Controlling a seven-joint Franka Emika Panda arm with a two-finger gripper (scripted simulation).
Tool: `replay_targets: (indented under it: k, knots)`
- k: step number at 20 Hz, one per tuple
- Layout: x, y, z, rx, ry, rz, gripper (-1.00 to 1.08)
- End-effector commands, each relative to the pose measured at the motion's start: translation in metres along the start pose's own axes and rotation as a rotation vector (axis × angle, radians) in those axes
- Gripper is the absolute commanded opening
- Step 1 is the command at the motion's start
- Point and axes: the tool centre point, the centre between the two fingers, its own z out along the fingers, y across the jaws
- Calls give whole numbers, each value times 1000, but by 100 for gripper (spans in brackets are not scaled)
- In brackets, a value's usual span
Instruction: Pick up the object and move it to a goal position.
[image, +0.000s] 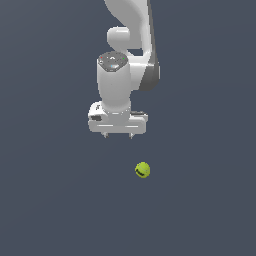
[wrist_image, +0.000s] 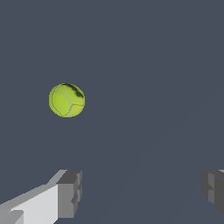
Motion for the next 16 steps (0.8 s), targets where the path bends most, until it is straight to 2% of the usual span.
replay_targets:
  k: [1, 16]
  knots:
    - [0, 0, 0, 0, 0, 0, 100]
    - [1, 0, 5, -15, -6, -41, 100]
